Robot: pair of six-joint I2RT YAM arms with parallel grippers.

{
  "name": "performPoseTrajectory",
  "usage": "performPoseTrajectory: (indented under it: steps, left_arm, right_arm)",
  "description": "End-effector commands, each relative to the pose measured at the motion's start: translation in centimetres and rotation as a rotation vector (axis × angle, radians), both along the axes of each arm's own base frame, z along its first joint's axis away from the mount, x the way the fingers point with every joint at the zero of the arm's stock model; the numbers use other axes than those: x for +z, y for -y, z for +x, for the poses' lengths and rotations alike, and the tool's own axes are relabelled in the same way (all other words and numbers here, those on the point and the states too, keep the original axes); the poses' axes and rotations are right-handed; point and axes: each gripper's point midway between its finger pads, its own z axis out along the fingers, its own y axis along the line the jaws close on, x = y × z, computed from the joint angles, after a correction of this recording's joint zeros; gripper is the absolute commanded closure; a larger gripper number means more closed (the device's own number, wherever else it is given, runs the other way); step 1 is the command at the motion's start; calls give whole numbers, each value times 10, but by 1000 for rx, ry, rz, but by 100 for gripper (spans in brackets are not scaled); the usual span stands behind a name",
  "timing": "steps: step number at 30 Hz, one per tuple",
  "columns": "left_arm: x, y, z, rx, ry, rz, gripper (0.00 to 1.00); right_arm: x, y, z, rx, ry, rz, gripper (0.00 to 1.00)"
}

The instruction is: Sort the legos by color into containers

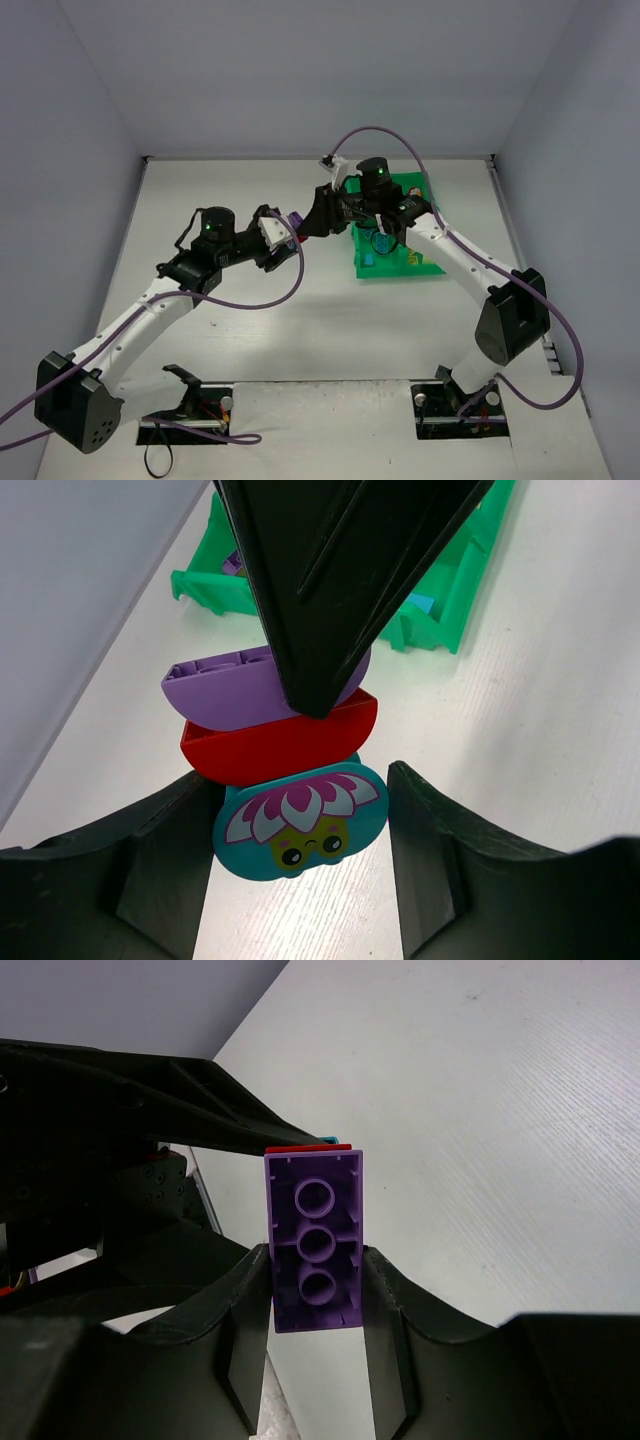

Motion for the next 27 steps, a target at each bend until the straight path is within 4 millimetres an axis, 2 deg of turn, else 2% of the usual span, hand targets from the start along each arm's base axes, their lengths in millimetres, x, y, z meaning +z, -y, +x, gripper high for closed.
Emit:
performPoseTrajectory:
  steps: [1, 2, 7, 10, 17, 20, 23, 25, 27]
  left_arm:
    - [20, 9, 2, -37, 66, -37, 97]
    - [17, 9, 3, -34, 61, -36, 100]
    - [-10, 5, 6, 6, 14, -29, 100]
    - [-19, 6, 7, 12, -10, -34, 100]
    - [-24, 10, 12, 15, -23, -54, 100]
    - [-23, 11, 13, 15, -23, -62, 100]
    - [-17, 10, 12, 18, -12, -73, 100]
    - [-14, 9, 10, 19, -7, -74, 100]
    - [-8, 8, 7, 19, 3, -82, 100]
  right_arm:
    - [36, -4, 7, -1, 122, 56, 100]
    - [40, -3, 6, -1, 132, 60, 100]
    - [47, 3, 5, -18, 161, 61, 100]
    - [52, 8, 4, -27, 177, 64, 100]
    - [54, 17, 3, -46, 181, 62, 100]
    - [52, 26, 11, -102, 194, 41, 100]
    - [42, 51, 46, -278, 238, -46, 100]
    - [32, 82, 82, -450, 251, -118, 99]
    - [27, 106, 106, -560, 252, -157, 99]
